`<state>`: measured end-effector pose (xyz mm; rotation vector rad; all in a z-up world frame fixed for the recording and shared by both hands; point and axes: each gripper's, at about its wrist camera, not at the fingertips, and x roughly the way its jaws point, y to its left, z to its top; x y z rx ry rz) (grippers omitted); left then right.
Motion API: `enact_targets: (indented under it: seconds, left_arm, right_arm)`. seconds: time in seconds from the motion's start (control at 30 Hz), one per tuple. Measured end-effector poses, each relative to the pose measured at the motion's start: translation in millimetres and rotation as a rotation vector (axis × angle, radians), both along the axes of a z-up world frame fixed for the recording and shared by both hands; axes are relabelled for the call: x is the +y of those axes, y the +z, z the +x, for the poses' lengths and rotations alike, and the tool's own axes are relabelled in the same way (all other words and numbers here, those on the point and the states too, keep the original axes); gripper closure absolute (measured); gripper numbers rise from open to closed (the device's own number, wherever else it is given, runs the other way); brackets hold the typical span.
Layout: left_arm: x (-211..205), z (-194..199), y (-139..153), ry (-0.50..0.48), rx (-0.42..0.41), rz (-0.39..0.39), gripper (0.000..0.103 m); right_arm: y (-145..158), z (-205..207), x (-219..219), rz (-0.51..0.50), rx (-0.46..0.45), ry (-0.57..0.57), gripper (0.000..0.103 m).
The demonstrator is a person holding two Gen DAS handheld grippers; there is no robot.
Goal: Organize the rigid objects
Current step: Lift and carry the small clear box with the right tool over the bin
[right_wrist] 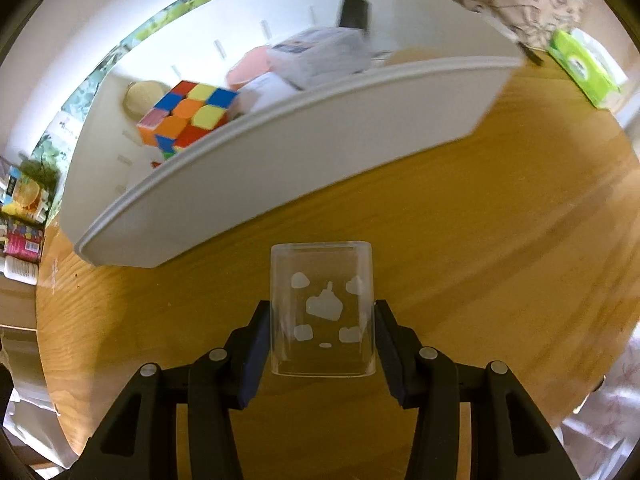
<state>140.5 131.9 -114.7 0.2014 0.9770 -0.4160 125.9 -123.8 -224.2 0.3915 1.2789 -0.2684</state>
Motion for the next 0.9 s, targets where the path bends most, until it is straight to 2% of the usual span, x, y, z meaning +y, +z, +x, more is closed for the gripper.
enact_targets:
  seconds: [0.27,0.4,0.67,0.9]
  left_arm:
    - [-17,-9,-9,-0.027,0.065,-0.045,0.021]
    - [-26,-12,-10,-0.031,0.081,-0.076,0.021]
    - [-47,-8,-3,-0.006,0.065,-0.112,0.021]
    - [-63,0,-1,0.05,0.073,-0.123,0.021]
  right_arm:
    - [30,-26,-44,-0.072,-0.013,-0.07,0.053]
    - [49,-23,-67,-0.12,-0.03,-0.086,0.053]
    - [110,4,-106,-0.23,-0.164,-0.07,0.053]
    - [151,36,-113,-0.275,-0.285,0.047,0.053]
